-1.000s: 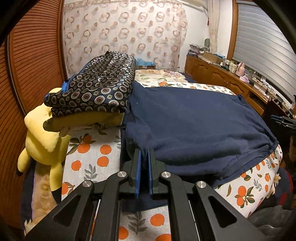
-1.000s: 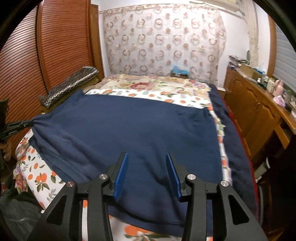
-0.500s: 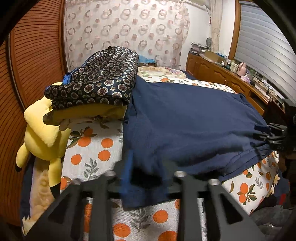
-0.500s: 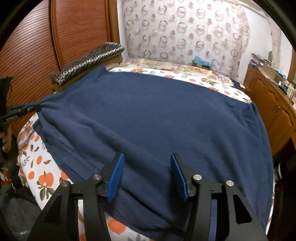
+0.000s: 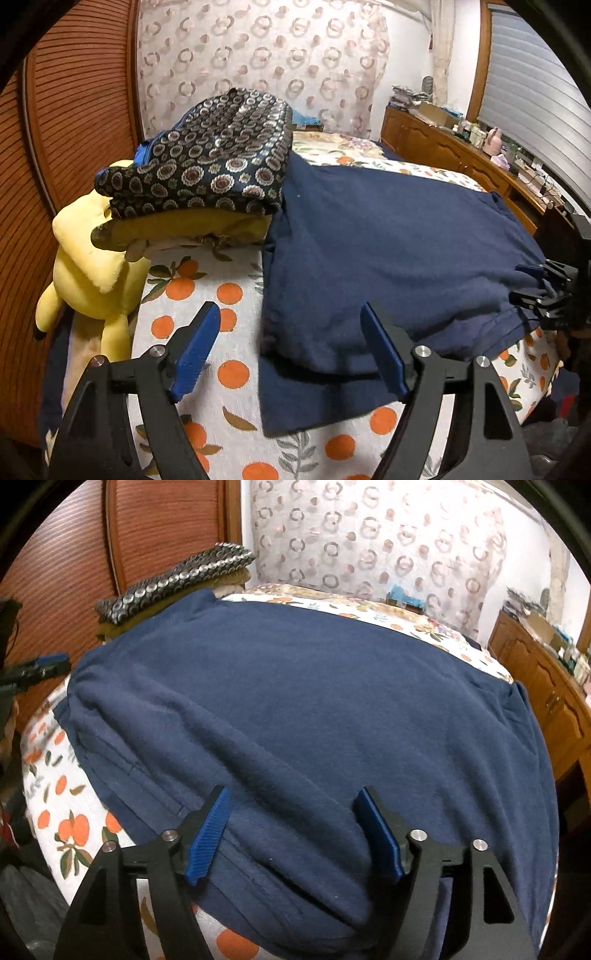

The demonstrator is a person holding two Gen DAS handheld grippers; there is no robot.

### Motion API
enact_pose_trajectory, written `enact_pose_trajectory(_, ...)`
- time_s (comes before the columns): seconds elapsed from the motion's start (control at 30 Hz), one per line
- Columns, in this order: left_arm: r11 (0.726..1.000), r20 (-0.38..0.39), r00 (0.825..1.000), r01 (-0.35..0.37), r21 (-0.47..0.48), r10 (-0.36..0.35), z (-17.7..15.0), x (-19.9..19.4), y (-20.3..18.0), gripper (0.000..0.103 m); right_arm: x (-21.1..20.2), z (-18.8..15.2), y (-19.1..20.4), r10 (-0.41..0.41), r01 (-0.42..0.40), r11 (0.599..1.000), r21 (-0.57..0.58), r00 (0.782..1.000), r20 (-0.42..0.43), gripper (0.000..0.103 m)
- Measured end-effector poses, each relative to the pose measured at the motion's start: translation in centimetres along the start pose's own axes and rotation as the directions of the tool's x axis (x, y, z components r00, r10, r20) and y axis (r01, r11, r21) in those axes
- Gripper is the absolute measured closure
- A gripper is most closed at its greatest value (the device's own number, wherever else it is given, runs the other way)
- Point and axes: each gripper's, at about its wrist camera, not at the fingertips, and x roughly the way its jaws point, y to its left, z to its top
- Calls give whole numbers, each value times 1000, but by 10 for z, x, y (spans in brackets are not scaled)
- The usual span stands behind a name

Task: Fold small clothes

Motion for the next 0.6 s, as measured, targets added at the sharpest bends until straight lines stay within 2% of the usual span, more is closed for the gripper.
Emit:
enact_pose_trajectory(0.37, 1000, -69, 998, 1, -16, -2, -17, 20, 3, 25, 3, 3, 0, -1, 1, 1000, 5, 1000, -1, 22)
enact_pose_trajectory(0.47, 1000, -74, 997, 12, -25, -14, -21, 21, 3, 38, 1, 0, 4, 0, 0, 1000, 3, 1000, -2, 21)
enact_pose_trajectory(0.5, 1000, -67, 998, 14, -21, -15, -24, 19, 2, 49, 0, -1, 5, 0, 0, 1000, 4, 1000, -2, 20)
enact_pose_trajectory(0.6, 999, -66, 997, 38, -22, -39, -25, 18, -1, 61, -1, -3, 6, 2, -2, 1000, 2, 1000, -2, 19)
